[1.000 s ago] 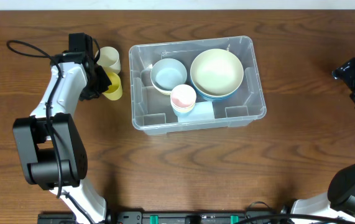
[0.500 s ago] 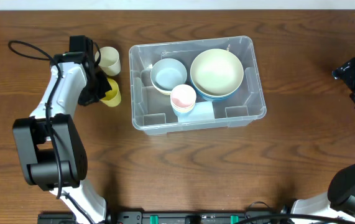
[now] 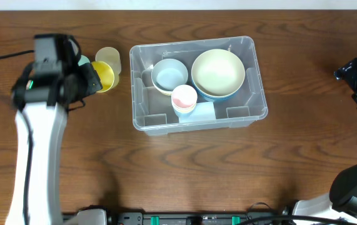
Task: Pack container
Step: 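Lift the yellow cup and carry it into the container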
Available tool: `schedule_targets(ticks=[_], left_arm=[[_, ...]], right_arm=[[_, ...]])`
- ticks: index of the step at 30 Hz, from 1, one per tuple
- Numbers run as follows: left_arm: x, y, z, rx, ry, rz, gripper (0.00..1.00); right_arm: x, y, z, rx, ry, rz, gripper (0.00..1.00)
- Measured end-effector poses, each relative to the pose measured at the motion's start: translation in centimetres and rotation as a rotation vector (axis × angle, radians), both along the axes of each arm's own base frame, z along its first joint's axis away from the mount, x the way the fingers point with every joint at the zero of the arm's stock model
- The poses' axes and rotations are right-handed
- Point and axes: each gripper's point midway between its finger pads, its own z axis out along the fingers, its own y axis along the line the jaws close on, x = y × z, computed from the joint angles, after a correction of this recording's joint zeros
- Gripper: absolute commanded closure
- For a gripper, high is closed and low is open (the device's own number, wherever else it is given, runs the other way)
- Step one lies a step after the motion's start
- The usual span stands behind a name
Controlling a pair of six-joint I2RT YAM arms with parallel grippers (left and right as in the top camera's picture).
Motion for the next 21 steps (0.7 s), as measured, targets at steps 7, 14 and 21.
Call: schedule_targets(ticks=[7, 14, 21], left_arm=[[-2.3, -6.9, 2.8, -0.012, -0.085, -0.231, 0.94], [-2.0, -10.5, -1.0, 0.0, 0.047, -0.347, 0.94], [-1.7, -11.2, -4.6, 0.023, 0.175, -0.383, 0.94]], right_arm=[[0.0, 0.0, 0.0, 0.0, 0.0, 0.0, 0.01], [0.0, 0.0, 0.0, 0.0, 0.0, 0.0, 0.01], [0.0, 0.0, 0.0, 0.0, 0.0, 0.0, 0.01]])
